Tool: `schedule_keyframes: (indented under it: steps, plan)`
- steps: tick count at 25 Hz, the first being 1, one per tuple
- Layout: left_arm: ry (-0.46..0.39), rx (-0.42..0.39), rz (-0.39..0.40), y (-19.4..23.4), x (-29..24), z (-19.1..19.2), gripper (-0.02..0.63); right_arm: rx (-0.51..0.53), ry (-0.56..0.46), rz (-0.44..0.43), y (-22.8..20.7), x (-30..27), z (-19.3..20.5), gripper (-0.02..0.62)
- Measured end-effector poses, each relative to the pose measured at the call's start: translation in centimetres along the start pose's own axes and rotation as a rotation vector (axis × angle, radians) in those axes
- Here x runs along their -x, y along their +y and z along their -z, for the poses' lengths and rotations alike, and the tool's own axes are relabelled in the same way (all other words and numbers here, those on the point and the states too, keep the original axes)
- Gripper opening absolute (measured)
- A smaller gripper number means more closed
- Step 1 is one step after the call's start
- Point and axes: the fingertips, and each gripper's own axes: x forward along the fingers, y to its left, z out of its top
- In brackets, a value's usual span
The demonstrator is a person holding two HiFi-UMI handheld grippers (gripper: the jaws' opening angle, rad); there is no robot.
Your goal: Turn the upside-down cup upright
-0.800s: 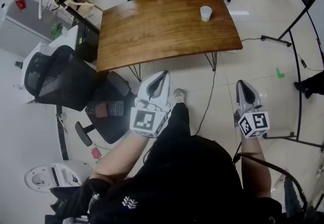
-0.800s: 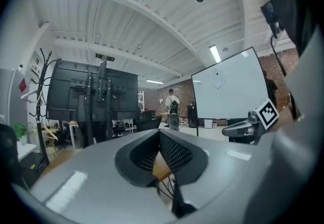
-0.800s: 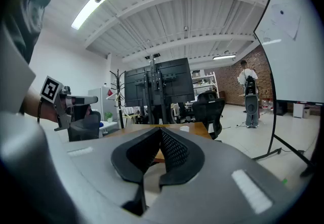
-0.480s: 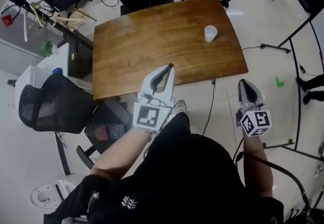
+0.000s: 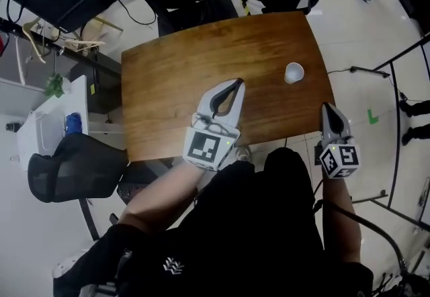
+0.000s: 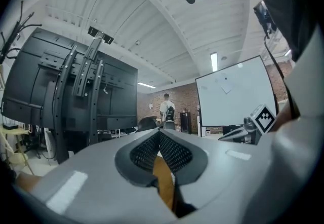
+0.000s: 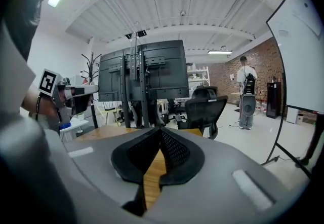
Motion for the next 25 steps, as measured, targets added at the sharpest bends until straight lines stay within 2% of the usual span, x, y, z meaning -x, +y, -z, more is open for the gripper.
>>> schedule_keyframes:
  steps: [2, 7, 12, 16, 25]
  plan:
    - [0.017, 0.019, -0.025, 0.9, -0.8, 0.8, 0.0, -0.02, 0.032, 0.007, -1.1, -1.5, 0.3, 0.005]
    - [0.067, 0.047, -0.092, 2.0, -2.2, 2.3, 0.0, -0.026, 0.105, -0.047, -3.1, -6.1, 1.0, 0.012]
    - [0.092, 0.022, -0.169, 3.6, -2.8, 2.1, 0.0, -0.049, 0.244, -0.084, -5.7, -11.9, 5.3, 0.021]
    - [0.136, -0.026, -0.222, 4.8, -2.7, 2.4, 0.0, -0.1, 0.361, -0.108, -6.9, -15.2, 8.5, 0.067]
    - [0.189, -0.062, -0.344, 6.4, -2.1, 2.1, 0.0, -0.175, 0.482, -0.132, -8.3, -18.3, 12.0, 0.081]
